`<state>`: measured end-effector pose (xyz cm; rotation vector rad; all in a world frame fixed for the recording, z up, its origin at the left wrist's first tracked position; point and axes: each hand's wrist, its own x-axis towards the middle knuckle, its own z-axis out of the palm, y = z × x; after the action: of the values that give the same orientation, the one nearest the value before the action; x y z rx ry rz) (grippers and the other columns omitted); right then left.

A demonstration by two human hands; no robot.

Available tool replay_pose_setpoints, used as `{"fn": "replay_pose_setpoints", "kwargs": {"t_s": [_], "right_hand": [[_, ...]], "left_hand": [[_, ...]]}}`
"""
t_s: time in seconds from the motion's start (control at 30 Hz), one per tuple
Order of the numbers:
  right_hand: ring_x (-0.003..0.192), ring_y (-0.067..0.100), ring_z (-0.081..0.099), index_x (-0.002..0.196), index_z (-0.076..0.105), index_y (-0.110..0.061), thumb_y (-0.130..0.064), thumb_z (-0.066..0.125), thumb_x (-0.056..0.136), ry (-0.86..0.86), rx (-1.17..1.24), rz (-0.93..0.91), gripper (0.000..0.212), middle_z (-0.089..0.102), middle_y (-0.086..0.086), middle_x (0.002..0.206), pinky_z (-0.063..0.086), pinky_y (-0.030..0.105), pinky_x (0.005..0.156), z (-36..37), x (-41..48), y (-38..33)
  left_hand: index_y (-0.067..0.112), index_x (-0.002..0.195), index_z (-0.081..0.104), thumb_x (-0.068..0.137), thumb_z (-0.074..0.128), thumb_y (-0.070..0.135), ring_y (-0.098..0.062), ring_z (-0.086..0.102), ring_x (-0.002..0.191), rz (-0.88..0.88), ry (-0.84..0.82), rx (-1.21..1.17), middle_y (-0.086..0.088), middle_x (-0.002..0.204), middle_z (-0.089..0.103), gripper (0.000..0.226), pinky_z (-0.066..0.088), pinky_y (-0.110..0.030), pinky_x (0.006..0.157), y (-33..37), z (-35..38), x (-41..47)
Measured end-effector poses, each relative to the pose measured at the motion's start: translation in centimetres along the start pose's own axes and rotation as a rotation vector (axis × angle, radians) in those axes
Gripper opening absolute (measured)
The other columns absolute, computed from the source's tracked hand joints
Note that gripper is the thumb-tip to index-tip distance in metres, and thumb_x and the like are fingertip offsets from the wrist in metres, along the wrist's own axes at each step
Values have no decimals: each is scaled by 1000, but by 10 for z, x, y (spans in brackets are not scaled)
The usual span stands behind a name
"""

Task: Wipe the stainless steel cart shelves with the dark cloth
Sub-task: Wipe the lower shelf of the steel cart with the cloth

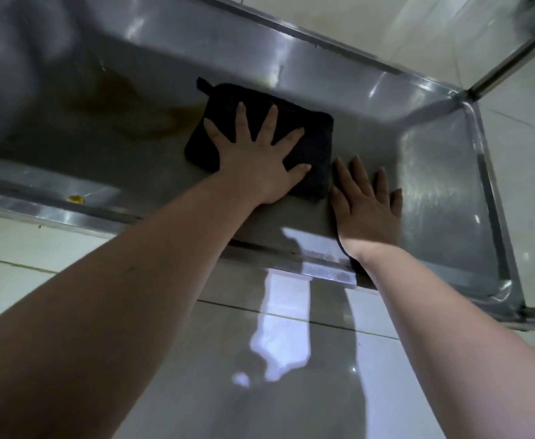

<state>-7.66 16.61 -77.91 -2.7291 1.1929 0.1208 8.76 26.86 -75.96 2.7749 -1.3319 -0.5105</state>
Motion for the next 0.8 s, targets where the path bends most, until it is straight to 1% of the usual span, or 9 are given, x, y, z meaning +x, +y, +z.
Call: {"fn": "replay_pose_setpoints", "kwargs": {"t_s": [0.07, 0.13, 0.23, 0.3, 0.37, 0.5, 0.57, 0.67, 0.8], "right_hand": [[152, 28, -3, 153, 7, -50, -49, 25, 103, 12, -5, 5, 53, 1, -17, 164, -4, 51, 120, 1, 0, -1], [152, 30, -2, 153, 8, -50, -49, 27, 103, 25, -9, 4, 54, 3, -17, 164, -3, 53, 120, 2, -2, -3], [151, 32, -5, 152, 7, -53, -60, 24, 97, 11, -8, -12, 58, 1, -19, 164, -5, 56, 119, 2, -6, -5], [151, 34, -7, 150, 2, -56, -67, 14, 85, -23, -48, -47, 67, -4, -22, 163, -6, 57, 117, 2, -11, -7], [151, 35, -8, 149, -2, -57, -68, 7, 78, -36, -72, -74, 73, -6, -22, 162, -6, 60, 117, 3, -12, -7], [151, 35, -9, 152, 0, -52, -65, 16, 91, -26, -74, -80, 64, -6, -21, 163, -5, 61, 117, 4, -9, -5], [151, 34, -9, 152, 1, -51, -66, 14, 87, -37, -76, -72, 68, -6, -20, 163, -5, 60, 117, 3, -10, -4], [151, 33, -8, 149, -4, -56, -69, 11, 83, -23, -63, -70, 69, -5, -22, 163, -4, 59, 118, 2, -11, -4], [151, 31, -6, 150, 2, -57, -75, 6, 76, -19, -28, -58, 75, -4, -23, 163, -5, 59, 118, 2, -10, -3]], "left_hand": [[53, 148, -15, 89, 8, 77, -43, -24, 145, -2, -35, 28, 4, 161, -26, 68, -5, -79, 105, -6, 14, -46], [53, 146, -20, 84, -2, 76, -42, -23, 146, -2, -6, 82, 5, 161, -27, 69, -2, -78, 105, -12, 29, -91], [55, 144, -22, 76, -9, 75, -41, -22, 146, -23, 12, 107, 6, 160, -29, 73, 1, -78, 105, -17, 35, -110], [56, 144, -24, 80, -5, 77, -41, -24, 145, -45, -5, 93, 7, 159, -31, 70, 0, -80, 104, -14, 30, -92], [56, 145, -21, 86, 3, 78, -42, -26, 145, -49, -2, 67, 7, 159, -31, 68, -3, -81, 103, -10, 22, -61], [54, 150, -10, 91, 14, 77, -43, -24, 145, -23, 10, -6, 5, 162, -24, 68, -5, -81, 102, 0, -1, 14], [52, 151, -8, 92, 15, 76, -43, -23, 145, 7, -7, 5, 2, 163, -22, 69, -5, -82, 102, 8, -12, 44], [49, 153, -6, 92, 16, 75, -44, -21, 146, 20, -2, 16, 1, 164, -20, 69, -5, -82, 102, 13, -19, 67], [45, 154, -3, 93, 16, 75, -41, -18, 147, 23, 40, 13, 1, 165, -16, 71, -6, -79, 105, 7, -9, 45]]}}
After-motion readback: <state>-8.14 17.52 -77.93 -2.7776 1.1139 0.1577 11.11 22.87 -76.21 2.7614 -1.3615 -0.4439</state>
